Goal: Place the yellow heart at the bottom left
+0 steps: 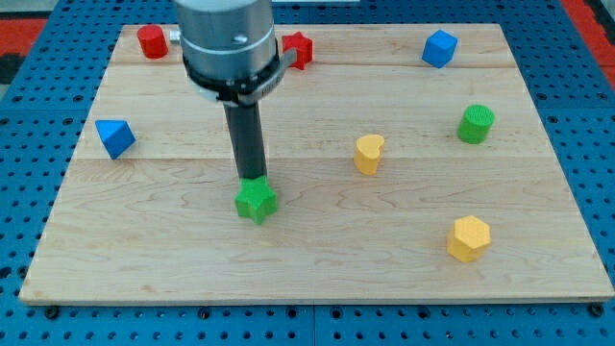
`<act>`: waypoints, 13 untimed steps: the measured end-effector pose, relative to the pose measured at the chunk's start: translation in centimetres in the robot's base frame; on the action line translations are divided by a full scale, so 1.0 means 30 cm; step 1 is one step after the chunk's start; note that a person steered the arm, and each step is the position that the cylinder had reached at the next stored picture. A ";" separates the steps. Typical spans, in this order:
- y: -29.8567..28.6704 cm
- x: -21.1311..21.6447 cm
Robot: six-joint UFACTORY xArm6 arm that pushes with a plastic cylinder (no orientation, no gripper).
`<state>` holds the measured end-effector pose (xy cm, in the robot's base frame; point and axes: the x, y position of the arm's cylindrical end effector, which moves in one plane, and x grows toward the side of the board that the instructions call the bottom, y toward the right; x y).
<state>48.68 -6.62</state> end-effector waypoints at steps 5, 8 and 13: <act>0.522 -0.123; 0.334 -0.186; -0.113 -0.098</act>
<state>45.75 -10.02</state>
